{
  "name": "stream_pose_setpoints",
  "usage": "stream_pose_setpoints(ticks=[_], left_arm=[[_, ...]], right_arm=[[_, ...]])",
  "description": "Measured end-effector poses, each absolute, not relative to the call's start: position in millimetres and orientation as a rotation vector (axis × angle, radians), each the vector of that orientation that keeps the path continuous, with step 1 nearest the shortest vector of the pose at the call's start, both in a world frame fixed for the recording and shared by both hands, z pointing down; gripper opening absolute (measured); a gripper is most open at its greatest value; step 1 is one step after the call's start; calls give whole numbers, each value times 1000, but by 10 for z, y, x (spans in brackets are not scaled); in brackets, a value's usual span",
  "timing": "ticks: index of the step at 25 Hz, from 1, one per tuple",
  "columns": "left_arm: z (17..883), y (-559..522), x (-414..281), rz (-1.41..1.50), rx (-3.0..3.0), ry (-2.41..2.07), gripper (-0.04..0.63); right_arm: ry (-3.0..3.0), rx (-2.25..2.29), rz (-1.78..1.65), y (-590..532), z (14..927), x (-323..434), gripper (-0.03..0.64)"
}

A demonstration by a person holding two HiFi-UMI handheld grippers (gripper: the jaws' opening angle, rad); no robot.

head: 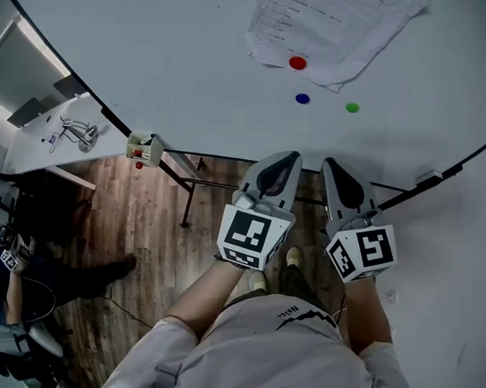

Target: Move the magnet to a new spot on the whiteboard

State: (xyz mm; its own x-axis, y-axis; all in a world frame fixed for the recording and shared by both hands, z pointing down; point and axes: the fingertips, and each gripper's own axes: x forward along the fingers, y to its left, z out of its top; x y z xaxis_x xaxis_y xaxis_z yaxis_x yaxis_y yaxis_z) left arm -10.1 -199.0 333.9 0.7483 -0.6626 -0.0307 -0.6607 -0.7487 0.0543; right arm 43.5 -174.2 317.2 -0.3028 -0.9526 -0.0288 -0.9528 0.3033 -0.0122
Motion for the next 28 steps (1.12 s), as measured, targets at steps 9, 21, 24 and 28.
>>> stream_pose_setpoints(ticks=[9,21,24,28], left_arm=[[3279,-2594,65,-7,2891,-1352,11],[3474,-3118,297,48,2801,-1643,117],[3496,-3204,317,40,2765,-1709,126],[3508,-3283,331,36,2730,-1781,130]], right_arm=[[2569,-1680,38,-2270,3020,634,14],[2640,-1560,13,-2607,3080,924,14],[2655,-1529,12,-2657,3074,985,14],[2668,-1493,13,-2704,3056,1050,14]])
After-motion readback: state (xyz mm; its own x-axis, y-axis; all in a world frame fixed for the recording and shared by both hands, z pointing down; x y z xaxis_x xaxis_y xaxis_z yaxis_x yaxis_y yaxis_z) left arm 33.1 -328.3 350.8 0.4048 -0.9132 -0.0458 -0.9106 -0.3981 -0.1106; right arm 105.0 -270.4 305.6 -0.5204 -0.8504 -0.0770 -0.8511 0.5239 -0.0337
